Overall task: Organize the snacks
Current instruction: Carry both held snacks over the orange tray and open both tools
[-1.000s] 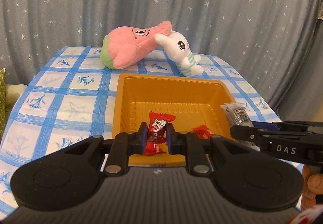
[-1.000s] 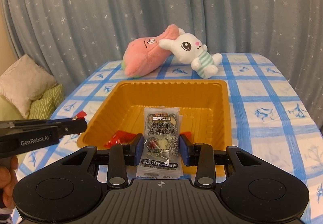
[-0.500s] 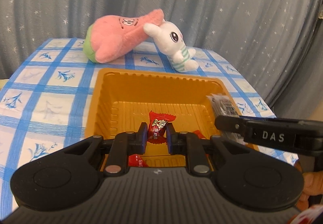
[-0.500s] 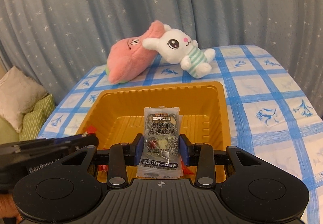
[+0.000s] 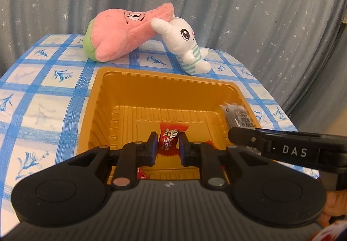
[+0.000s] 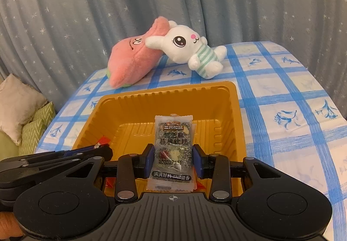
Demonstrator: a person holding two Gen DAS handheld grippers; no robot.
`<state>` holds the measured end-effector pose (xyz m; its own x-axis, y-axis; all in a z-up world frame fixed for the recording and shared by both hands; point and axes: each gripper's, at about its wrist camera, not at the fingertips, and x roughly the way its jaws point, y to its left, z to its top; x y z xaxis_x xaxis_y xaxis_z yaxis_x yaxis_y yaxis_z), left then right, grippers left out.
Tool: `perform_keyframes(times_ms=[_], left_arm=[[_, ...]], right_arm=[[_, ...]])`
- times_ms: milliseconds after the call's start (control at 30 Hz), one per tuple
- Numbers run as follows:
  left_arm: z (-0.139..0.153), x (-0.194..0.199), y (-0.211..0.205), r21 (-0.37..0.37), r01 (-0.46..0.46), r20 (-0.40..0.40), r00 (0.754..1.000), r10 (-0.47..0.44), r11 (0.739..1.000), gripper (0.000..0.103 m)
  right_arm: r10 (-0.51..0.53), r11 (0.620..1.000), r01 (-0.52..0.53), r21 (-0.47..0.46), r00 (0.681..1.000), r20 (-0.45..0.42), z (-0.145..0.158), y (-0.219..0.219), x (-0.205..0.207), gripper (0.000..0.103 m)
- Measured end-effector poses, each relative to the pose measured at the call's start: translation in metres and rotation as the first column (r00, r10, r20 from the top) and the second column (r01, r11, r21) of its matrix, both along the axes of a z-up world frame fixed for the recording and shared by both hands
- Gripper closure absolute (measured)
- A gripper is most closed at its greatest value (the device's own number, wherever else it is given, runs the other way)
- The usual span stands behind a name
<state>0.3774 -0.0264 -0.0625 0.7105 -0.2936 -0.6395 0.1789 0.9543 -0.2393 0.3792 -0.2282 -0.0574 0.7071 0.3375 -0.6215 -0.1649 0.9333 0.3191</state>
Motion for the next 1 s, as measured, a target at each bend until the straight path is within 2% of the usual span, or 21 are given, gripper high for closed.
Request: perform_keyframes(times_ms=[67,367,867,967,1000], left_arm=[[-0.001,0.000,0.002,0.006,-0.017,-0.007,1.000,0.017,1.000,0.071],[-0.002,0.000,0.019,0.035,-0.082,-0.021,0.996,0.083,0.996,0.071],[-0.004,-0.001,0.018,0.055,-0.069,-0.022,0.997,0.071,0.996,0.071],[-0.004,-0.002,0.019,0.059,-0.070,-0.022,0.997,0.072,0.996,0.071],[-0.005,-0.002,0.019,0.060,-0.071,-0.022,0.997,0.073,0.996,0.071]], right_arm=[[0.000,1.000,0.000,0.000,1.000,0.000,0.000,0.000,0.000,0.065],[0.008,1.000,-0.008,0.007,1.000,0.003,-0.001,0.003,-0.001,0.065],[0.035,0.998,-0.037,0.043,0.999,0.034,-0.001,0.012,0.000,0.064],[0.029,0.999,-0.031,0.027,0.999,0.045,0.000,0.012,-0.001,0.045],[0.024,0.999,-0.025,0.028,0.998,0.050,0.001,0.011,-0.002,0.044]])
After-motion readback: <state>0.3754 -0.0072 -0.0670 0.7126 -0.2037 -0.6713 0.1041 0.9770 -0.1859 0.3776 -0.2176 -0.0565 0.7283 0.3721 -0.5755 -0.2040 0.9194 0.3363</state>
